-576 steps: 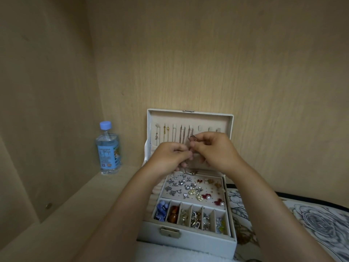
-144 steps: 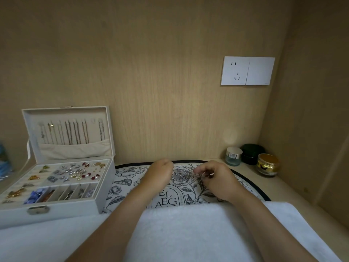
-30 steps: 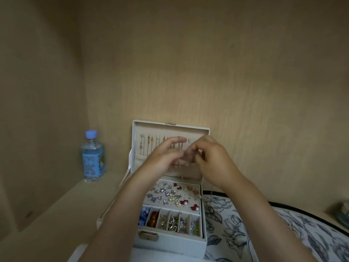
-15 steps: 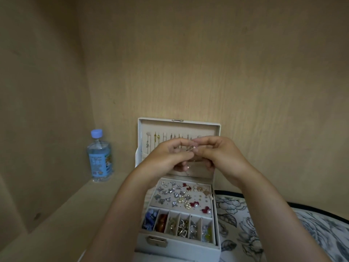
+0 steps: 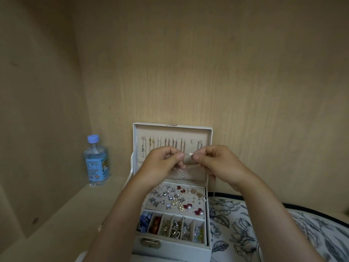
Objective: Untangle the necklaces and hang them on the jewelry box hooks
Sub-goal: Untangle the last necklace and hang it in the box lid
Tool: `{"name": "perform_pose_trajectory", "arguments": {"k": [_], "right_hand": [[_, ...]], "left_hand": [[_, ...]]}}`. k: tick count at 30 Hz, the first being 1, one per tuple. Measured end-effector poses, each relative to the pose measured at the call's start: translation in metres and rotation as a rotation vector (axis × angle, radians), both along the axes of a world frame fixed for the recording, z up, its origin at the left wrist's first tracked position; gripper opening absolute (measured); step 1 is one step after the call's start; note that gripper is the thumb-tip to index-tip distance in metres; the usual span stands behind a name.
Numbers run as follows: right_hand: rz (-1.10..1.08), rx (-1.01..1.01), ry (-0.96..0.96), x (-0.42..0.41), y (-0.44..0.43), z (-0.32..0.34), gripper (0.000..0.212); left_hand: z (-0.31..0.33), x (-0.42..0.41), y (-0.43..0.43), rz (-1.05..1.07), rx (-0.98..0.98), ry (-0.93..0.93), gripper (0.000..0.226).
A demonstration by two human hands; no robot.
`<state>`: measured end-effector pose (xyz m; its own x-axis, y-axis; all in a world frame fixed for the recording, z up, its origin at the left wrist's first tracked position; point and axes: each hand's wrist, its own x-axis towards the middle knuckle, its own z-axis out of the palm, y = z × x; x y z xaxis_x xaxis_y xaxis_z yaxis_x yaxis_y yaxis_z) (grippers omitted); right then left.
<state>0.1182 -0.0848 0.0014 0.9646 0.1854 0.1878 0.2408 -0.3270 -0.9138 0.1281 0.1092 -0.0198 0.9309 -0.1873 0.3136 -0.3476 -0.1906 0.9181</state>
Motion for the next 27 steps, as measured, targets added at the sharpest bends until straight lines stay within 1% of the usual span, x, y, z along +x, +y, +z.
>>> {"name": "perform_pose_trajectory", "arguments": {"k": [3,5,6,11,14,16,20,22,25,27], "right_hand": [[-0.262,0.150,-0.135,0.009,0.012,-0.006,0.009],[-0.417,0.154,-0.226,0.016,0.018,-0.008,0.009],[-0.487,0.134,-0.272,0.018,0.021,-0.007,0.010],[-0.685,0.015,-0.454,0.026,0.036,-0.003,0.011],[-0.763,-0.123,-0.455,0.031,0.039,-0.002,0.016],[-0.778,-0.217,-0.422,0.032,0.038,0.000,0.016],[-0.727,-0.336,-0.412,0.027,0.032,-0.002,0.014],[-0.639,-0.351,-0.362,0.023,0.028,-0.008,0.012],[-0.506,-0.329,-0.272,0.017,0.018,-0.022,0.008],[-0.423,-0.262,-0.203,0.010,0.008,-0.030,0.003]], "left_hand": [[0.004,0.007,-0.013,0.104,-0.131,0.005,0.013],[0.011,0.015,-0.021,0.210,-0.199,0.033,0.015],[0.015,0.019,-0.025,0.256,-0.199,0.038,0.016],[0.032,0.027,-0.038,0.382,-0.102,0.030,0.023],[0.035,0.027,-0.043,0.431,0.014,0.035,0.026],[0.032,0.026,-0.043,0.460,0.088,0.032,0.029],[0.020,0.023,-0.043,0.422,0.044,0.080,0.029],[0.012,0.020,-0.042,0.388,0.066,0.076,0.028],[0.003,0.014,-0.041,0.294,0.100,0.037,0.015],[-0.002,0.011,-0.037,0.269,0.217,-0.039,0.009]]}}
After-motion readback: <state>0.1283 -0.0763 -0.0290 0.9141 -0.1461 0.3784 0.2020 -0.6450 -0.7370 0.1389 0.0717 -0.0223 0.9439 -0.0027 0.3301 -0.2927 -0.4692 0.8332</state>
